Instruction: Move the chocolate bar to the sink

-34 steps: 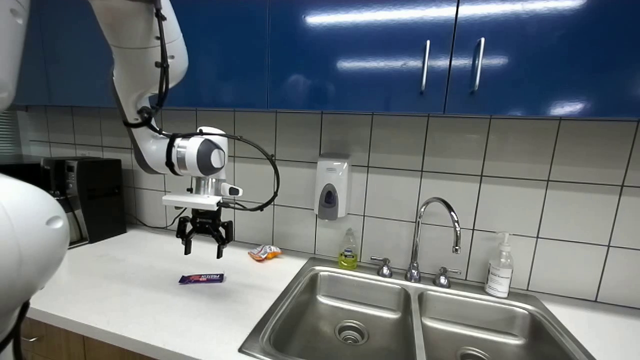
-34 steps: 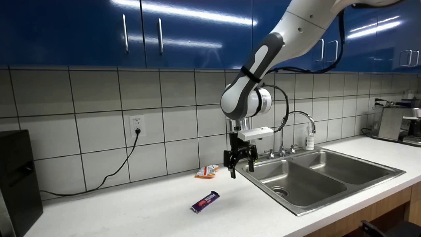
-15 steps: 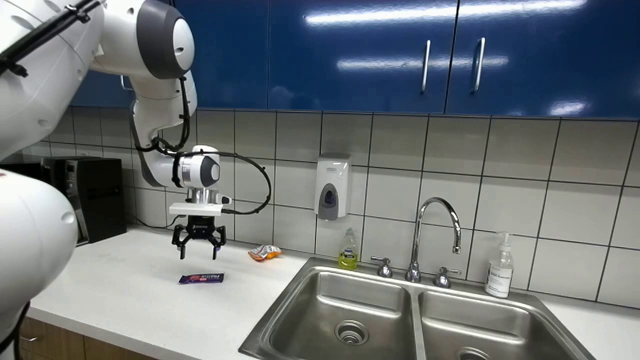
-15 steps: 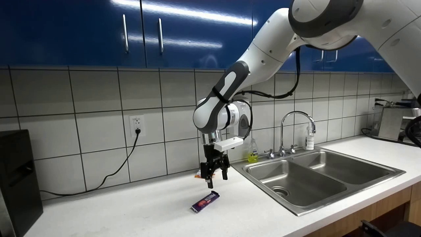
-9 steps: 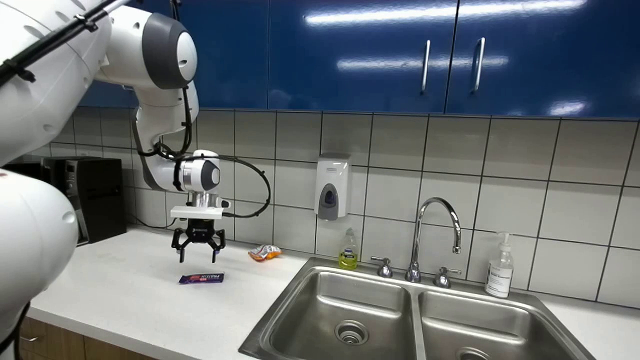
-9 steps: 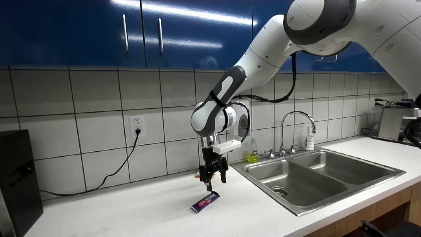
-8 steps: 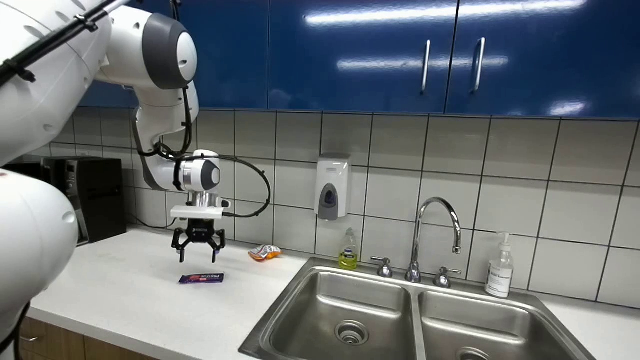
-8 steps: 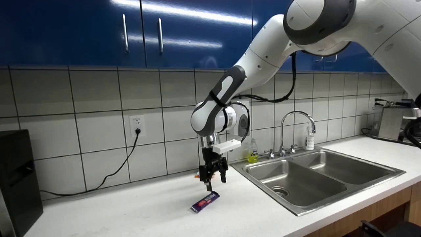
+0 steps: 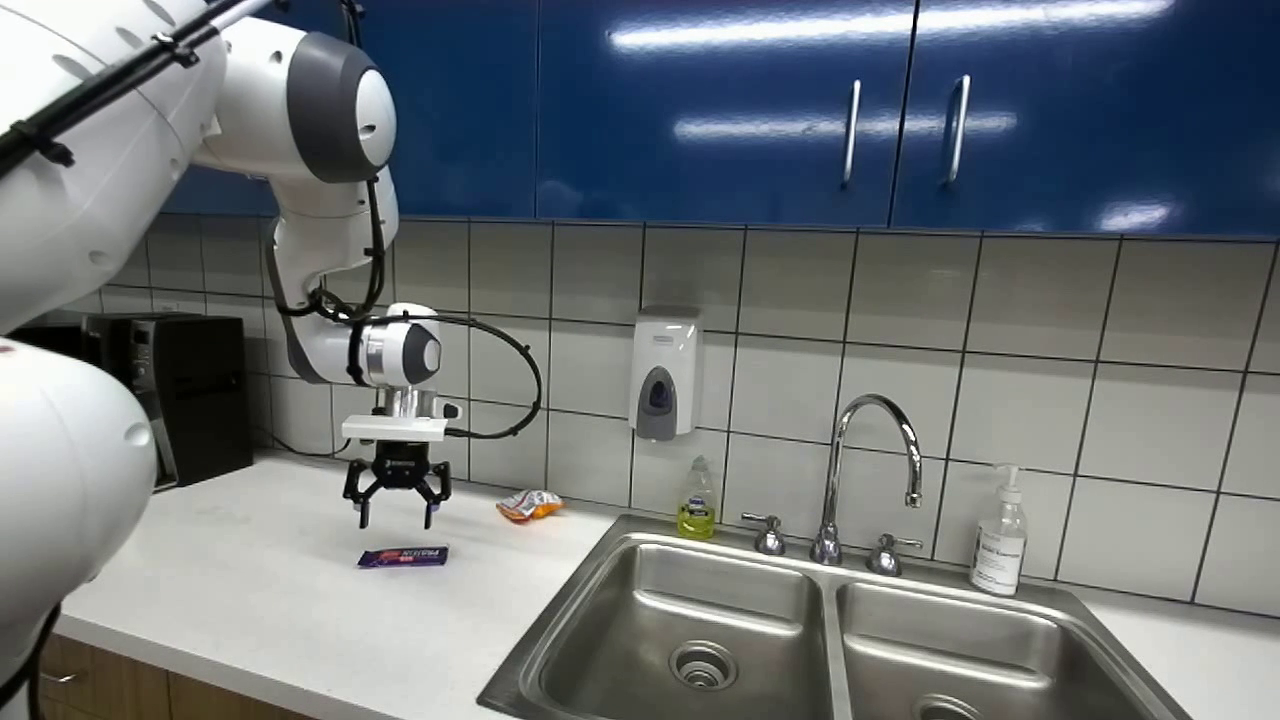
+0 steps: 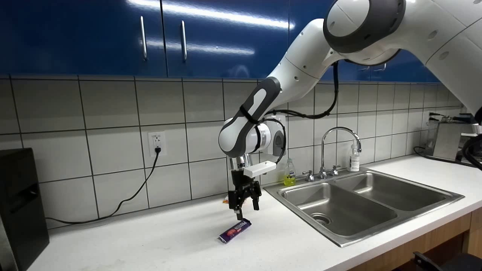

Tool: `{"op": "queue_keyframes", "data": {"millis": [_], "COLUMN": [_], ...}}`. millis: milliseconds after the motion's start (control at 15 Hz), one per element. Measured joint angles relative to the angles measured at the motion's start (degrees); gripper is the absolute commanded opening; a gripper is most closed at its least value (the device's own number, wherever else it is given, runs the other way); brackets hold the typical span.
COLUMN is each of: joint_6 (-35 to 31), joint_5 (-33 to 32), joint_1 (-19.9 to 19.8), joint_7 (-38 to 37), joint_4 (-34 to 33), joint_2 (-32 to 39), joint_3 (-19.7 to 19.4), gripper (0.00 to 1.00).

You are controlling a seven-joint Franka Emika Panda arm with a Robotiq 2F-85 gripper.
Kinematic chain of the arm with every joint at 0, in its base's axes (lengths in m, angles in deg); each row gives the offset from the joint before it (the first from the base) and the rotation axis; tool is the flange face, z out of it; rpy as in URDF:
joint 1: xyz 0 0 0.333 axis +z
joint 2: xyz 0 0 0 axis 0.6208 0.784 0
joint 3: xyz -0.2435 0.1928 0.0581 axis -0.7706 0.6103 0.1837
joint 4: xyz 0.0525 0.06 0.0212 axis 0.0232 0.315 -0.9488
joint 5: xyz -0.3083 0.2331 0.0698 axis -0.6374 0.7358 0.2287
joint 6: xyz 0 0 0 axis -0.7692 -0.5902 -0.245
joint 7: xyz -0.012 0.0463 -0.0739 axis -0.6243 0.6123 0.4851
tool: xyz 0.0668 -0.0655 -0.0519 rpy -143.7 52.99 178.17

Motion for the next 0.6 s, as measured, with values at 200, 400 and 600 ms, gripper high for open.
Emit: {"op": "queue_keyframes", "data": {"millis": [200, 400, 600], "joint_6": [-0.18, -0.26, -0.29], "joint_5": [0.0, -0.04, -0.38], "joint_1": [0.0, 0.0, 0.0], "joint_7": [0.0, 0.0, 0.0], "joint_4": [-0.76, -2.24, -3.8], "joint_2": [1.4, 3.28, 4.91], "joint_3": [-0.21, -0.49, -0.67], "gripper": [1.0, 1.0, 1.0]}}
